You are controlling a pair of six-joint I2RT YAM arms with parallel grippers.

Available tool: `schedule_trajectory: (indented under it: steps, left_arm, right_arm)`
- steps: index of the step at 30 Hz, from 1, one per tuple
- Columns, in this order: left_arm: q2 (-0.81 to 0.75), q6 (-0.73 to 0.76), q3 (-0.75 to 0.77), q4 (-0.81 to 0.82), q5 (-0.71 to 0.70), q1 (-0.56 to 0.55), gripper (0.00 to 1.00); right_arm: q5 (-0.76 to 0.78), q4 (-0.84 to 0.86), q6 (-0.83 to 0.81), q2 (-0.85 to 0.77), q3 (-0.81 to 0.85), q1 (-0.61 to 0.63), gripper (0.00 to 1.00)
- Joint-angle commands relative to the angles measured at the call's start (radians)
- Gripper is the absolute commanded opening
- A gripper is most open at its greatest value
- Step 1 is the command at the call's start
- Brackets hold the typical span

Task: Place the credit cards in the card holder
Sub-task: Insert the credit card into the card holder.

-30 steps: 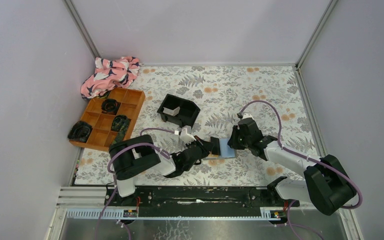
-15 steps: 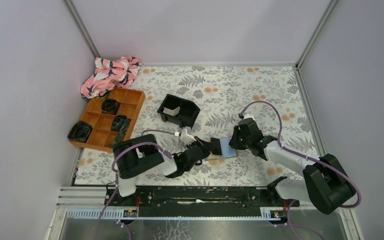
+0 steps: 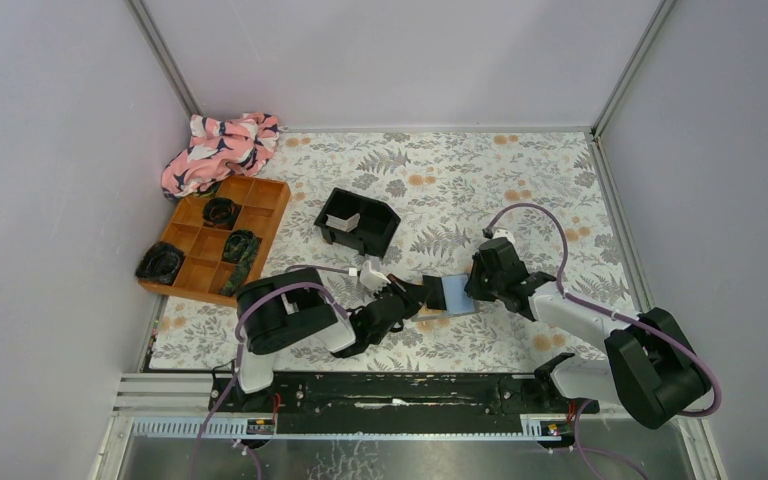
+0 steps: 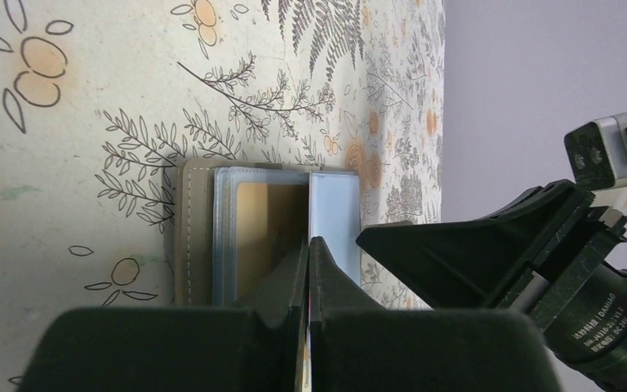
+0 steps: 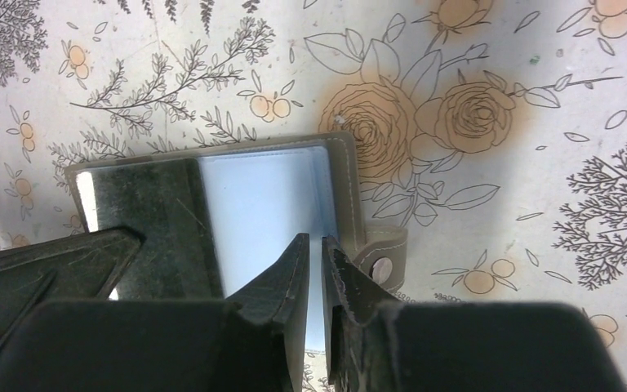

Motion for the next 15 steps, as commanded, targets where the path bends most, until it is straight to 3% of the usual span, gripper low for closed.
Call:
schedule_trajectory:
  steps: [1,15]
  left_arm:
    - [0.014,-0.022,-0.015,0.070,-0.021,-0.007,0.00]
    - [0.055,-0.064,-0.010,0.108,0.005,-0.007,0.00]
  right_arm:
    - [0.055,-0.014,0.020,-0.016,-0.001,-0.019,0.17]
    - [0.069,-0.024,0.050,0.022,-0.002,-0.036,0.16]
